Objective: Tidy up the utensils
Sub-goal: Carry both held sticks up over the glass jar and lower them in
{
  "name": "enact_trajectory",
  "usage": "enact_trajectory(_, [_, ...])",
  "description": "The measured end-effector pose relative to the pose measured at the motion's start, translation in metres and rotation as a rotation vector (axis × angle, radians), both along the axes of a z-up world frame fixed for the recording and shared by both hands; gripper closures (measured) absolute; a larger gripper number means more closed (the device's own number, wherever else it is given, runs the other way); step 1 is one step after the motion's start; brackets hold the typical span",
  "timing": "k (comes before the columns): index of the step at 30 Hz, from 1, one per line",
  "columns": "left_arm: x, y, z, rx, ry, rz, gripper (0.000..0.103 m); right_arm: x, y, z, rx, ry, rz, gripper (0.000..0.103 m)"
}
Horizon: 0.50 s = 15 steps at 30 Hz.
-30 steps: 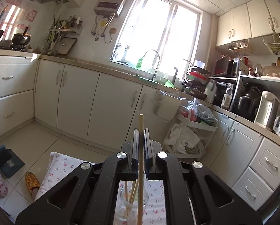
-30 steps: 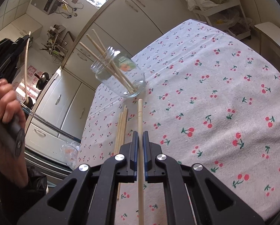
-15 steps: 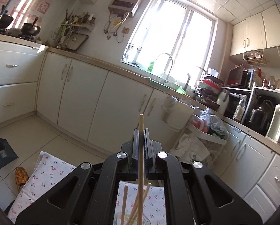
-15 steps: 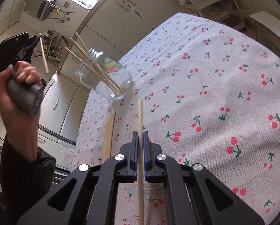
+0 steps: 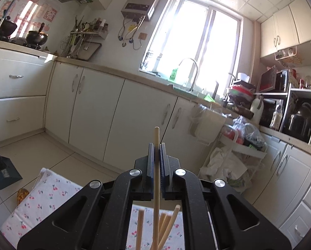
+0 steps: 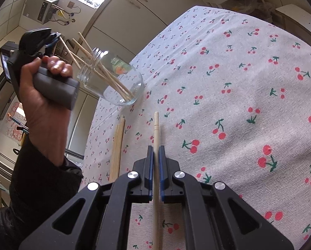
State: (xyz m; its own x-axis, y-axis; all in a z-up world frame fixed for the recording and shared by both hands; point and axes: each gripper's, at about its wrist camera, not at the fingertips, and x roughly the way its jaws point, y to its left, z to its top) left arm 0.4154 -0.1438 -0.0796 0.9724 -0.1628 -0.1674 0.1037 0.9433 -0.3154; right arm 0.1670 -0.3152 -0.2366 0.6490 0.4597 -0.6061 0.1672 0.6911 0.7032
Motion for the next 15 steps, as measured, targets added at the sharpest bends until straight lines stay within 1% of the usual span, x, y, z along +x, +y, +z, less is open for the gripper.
enact_trajectory(6, [-0.010,-0.002,-0.018,0.023,-0.001,0.003,0.098,-0.001,-0.001,0.000,0.005,-0.003,-0.001,0.097])
enact_trajectory(15, [-0.020,0.004,-0.037,0.041,0.030,-0.002,0.098,-0.003,-0.002,0.001,0.007,-0.011,0.000,0.097])
